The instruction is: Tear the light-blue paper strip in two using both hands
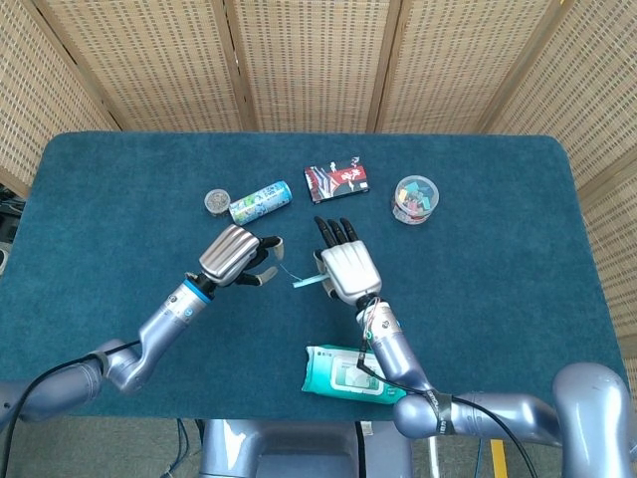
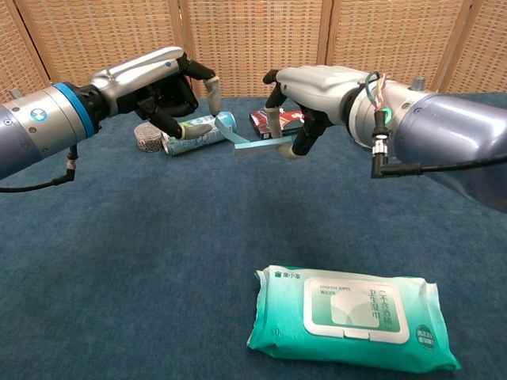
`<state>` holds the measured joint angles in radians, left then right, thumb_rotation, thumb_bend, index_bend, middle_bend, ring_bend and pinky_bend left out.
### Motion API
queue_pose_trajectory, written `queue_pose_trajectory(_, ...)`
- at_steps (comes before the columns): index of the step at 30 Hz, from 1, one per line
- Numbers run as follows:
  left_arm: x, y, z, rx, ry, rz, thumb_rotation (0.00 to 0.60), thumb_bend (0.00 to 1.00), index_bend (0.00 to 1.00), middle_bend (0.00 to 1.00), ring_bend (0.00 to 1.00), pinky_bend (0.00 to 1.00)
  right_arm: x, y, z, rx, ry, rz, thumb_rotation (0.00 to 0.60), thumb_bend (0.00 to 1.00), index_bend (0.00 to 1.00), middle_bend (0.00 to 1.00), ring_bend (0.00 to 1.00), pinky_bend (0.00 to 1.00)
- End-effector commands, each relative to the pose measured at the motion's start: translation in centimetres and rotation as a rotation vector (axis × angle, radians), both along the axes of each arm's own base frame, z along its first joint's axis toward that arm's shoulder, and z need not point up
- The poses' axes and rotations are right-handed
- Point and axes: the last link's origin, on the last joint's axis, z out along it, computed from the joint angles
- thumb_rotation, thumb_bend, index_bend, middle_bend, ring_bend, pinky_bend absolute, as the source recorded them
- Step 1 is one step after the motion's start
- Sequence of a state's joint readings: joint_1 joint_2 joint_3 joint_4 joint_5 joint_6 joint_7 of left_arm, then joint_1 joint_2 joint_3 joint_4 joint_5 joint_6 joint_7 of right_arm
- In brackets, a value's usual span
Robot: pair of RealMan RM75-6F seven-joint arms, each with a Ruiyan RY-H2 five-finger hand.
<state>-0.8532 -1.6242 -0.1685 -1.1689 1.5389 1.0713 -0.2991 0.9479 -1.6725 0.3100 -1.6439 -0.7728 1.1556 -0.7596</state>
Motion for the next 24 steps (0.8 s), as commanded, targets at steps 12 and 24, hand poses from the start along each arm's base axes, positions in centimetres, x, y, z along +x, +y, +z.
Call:
queue_pose_trajectory(12, 1.5, -0.3, -0.8, -0.028, -0.001, 0.009, 0.600, 0.35, 0.54, 0.97, 0.98, 0.96, -0.2, -0.2, 0.4, -0.004, -0.001, -0.009, 0.600, 0.56, 0.62, 0.01, 0.00, 0.00)
queue_pose_trajectory(24, 2.2, -0.3, -1.3, -0.030, 0.012, 0.041, 0.600, 0.48, 0.58, 0.97, 0.98, 0.96, -0.5, -0.3, 0.7, -0.004, -0.006, -0.014, 0.600, 0.57, 0.62, 0.01, 0.00, 0.00)
